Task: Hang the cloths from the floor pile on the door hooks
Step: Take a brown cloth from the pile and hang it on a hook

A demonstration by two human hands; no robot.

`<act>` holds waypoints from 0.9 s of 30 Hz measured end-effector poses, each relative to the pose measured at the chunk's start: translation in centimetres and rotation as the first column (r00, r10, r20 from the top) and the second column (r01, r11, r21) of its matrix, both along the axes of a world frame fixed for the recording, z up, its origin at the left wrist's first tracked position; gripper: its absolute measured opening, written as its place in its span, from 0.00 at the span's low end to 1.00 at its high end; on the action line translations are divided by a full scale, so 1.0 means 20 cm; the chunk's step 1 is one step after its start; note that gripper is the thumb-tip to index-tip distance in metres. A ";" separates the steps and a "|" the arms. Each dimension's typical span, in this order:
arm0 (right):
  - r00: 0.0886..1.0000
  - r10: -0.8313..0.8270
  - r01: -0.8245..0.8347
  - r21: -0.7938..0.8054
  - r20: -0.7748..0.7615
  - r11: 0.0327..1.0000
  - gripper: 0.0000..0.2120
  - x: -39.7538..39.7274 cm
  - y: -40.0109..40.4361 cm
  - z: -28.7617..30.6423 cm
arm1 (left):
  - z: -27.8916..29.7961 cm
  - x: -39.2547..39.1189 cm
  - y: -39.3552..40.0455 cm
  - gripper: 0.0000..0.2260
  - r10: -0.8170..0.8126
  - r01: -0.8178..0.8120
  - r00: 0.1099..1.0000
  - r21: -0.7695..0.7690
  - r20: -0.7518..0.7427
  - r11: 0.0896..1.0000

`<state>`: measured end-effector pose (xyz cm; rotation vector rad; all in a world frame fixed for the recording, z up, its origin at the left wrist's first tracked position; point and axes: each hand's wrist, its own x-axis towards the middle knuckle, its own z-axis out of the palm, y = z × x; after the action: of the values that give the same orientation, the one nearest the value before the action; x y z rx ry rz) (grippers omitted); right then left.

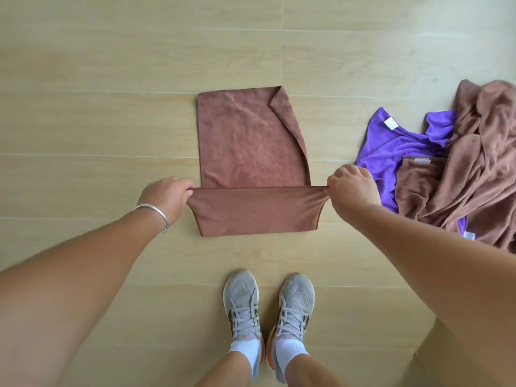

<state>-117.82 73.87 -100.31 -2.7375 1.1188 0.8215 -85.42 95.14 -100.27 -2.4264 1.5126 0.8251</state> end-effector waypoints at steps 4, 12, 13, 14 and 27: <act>0.998 -0.026 0.028 -0.044 0.064 0.999 0.11 0.12 -0.20 -0.06 | -0.05 0.14 -0.21 0.08 0.023 -0.021 0.999 -0.098 0.024 0.995; 0.982 -0.063 0.078 -0.081 0.175 0.994 0.15 0.38 -0.54 -0.22 | -0.21 0.36 -0.52 0.09 0.012 0.016 0.992 -0.220 0.122 0.975; 0.979 -0.076 0.094 -0.086 0.190 0.992 0.15 0.41 -0.57 -0.25 | -0.25 0.39 -0.55 0.09 0.007 0.028 0.990 -0.245 0.140 0.969; 0.973 -0.088 0.110 -0.096 0.213 0.989 0.15 0.44 -0.62 -0.29 | -0.29 0.42 -0.58 0.08 0.009 0.035 0.988 -0.275 0.157 0.961; 0.916 -0.112 0.191 -0.173 0.385 0.966 0.13 0.75 -0.97 -0.87 | -0.93 0.72 -0.94 0.08 0.064 0.072 0.937 -0.369 0.343 0.927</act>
<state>-102.80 54.42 -117.64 -2.7514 1.3696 0.1552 -71.10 76.36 -118.81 -2.6399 1.6472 0.0794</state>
